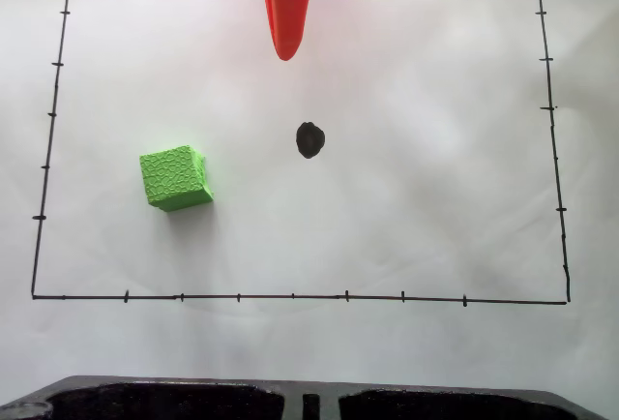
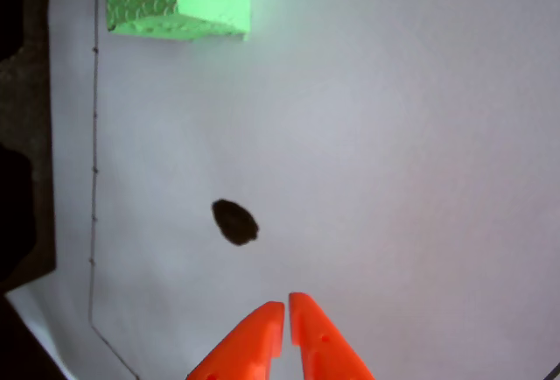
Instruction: Grasp the colored block, Place it on the black dot, and then return the arm to the default position.
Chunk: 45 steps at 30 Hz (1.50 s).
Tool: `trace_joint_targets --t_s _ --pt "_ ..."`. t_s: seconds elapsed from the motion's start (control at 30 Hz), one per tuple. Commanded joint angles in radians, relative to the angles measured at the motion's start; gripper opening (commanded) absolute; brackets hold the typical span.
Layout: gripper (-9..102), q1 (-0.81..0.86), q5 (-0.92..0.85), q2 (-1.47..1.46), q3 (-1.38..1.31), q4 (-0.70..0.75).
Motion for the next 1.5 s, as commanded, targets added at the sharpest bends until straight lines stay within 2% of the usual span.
trace_joint_targets --t_s 0.0,1.03,1.2,1.47 --pt "0 -0.005 -0.006 0.015 -0.008 -0.009" --pt "0 -0.032 -0.061 -0.012 -0.015 -0.02" --pt "0 -0.002 -0.117 -0.1 -0.048 -0.048" --pt "0 0.057 -0.149 -0.371 -0.313 0.026"
